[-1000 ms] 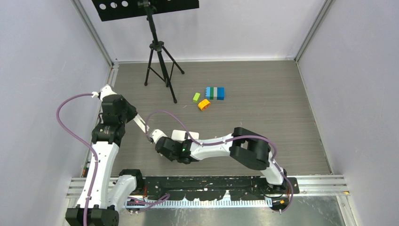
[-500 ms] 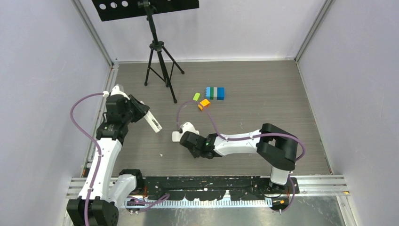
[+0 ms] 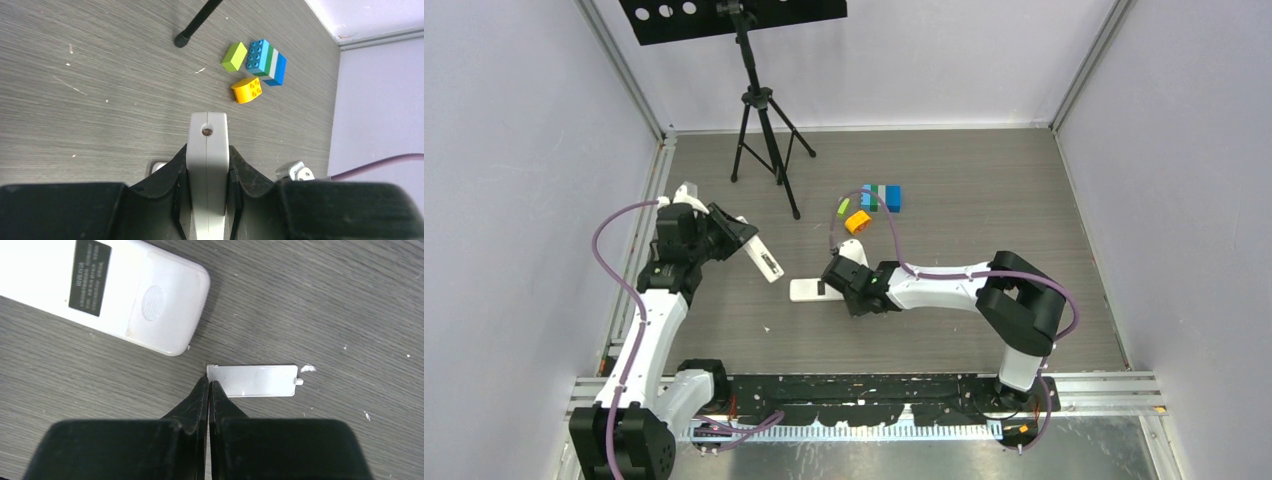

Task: Load the batteries into the remote control
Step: Move the battery cover to the center of the board.

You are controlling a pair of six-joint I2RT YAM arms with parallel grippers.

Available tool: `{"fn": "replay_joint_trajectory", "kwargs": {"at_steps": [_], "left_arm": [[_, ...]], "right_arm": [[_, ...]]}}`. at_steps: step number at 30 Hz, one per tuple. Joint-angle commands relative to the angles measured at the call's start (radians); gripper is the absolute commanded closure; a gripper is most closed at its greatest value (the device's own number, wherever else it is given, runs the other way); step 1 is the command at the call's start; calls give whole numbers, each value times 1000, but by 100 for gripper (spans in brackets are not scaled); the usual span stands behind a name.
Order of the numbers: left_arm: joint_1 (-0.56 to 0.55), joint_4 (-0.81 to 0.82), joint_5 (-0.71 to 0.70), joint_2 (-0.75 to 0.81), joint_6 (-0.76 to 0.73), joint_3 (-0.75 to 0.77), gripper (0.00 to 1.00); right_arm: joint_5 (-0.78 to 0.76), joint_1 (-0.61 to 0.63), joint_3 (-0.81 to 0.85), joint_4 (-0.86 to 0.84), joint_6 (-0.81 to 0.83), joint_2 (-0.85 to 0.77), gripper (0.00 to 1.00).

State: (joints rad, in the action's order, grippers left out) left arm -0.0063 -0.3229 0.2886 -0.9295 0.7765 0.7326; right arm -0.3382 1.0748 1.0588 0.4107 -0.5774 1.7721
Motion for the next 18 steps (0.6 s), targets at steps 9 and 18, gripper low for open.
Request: {"fn": "replay_joint_trajectory", "kwargs": {"at_steps": [9,18], "left_arm": [[-139,449,144,-15,211,-178,100],[-435,687,58,-303,254,-154,100]], "right_arm": [[23,-166,-12,58,-178,-82,100],[7,-313,-111,72,-184,-148,100]]}}
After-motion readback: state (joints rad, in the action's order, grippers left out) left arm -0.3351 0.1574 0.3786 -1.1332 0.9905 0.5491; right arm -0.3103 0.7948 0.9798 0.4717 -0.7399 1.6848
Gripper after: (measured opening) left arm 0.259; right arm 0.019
